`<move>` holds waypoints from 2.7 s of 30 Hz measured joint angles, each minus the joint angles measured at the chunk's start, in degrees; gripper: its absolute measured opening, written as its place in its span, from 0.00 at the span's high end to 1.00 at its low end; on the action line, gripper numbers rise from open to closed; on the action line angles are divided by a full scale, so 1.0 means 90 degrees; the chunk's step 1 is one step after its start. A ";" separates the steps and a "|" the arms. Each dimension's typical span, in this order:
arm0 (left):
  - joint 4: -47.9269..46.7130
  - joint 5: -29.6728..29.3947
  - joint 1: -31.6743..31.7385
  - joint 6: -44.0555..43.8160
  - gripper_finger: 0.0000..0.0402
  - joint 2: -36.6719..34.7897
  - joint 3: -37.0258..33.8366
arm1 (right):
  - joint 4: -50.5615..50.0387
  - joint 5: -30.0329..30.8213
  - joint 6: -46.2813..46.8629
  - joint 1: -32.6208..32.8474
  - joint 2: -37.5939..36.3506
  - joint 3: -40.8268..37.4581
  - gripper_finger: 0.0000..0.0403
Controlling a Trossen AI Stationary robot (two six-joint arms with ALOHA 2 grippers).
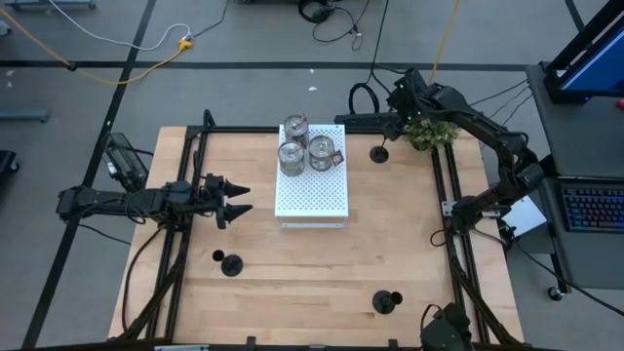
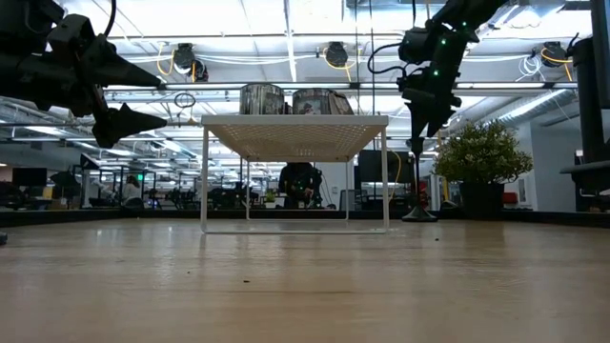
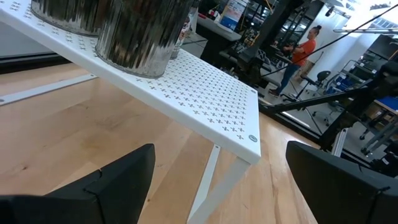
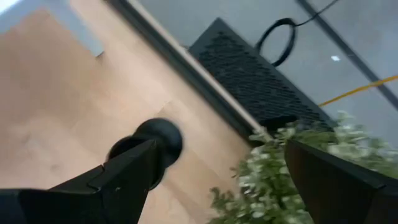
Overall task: Pick & Place candle stick holders
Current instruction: Put the top black candle holder on the shelf
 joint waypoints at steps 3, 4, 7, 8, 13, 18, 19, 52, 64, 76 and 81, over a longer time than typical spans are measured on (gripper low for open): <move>0.0000 -0.0002 -0.0001 0.0000 0.09 0.0000 0.0000 | -0.0163 -0.0256 -0.0117 -0.0001 0.0000 0.0000 0.14; 0.0000 0.0001 -0.0001 -0.0001 0.09 0.0000 0.0000 | -0.0197 -0.0264 -0.0163 -0.0001 0.0000 0.0000 0.14; 0.0000 -0.0002 -0.0001 0.0002 0.09 0.0000 0.0000 | -0.0190 -0.0256 -0.0245 -0.0019 0.0000 0.0000 0.14; 0.0000 -0.0002 -0.0001 0.0001 0.09 0.0000 0.0001 | -0.0178 -0.0258 -0.0245 -0.0032 0.0000 0.0000 0.14; 0.0000 0.0001 0.0001 0.0001 0.09 0.0000 0.0000 | -0.0103 -0.0251 -0.0257 -0.0041 0.0000 0.0000 0.14; 0.0000 -0.0002 0.0001 -0.0001 0.09 0.0000 0.0000 | -0.0095 -0.0256 -0.0259 -0.0041 0.0148 0.0005 0.14; 0.0000 -0.0002 0.0000 0.0002 0.09 0.0000 0.0000 | -0.0096 -0.0253 -0.0266 -0.0052 0.0206 0.0005 0.14; 0.0000 -0.0002 -0.0002 0.0002 0.09 0.0000 0.0000 | -0.0459 -0.0803 -0.0408 -0.0153 0.0988 0.0005 0.74; 0.0000 -0.0002 0.0000 0.0001 0.09 0.0000 0.0000 | -0.0376 -0.0738 -0.0395 -0.0155 0.0988 -0.0002 0.94; 0.0000 -0.0001 0.0001 0.0000 0.09 0.0002 0.0000 | -0.0388 -0.0734 -0.0378 -0.0146 0.0423 -0.0029 0.97; 0.0000 -0.0002 -0.0001 -0.0001 0.09 0.0000 0.0000 | -0.0976 -0.0570 -0.0313 -0.0096 0.0044 -0.0044 1.00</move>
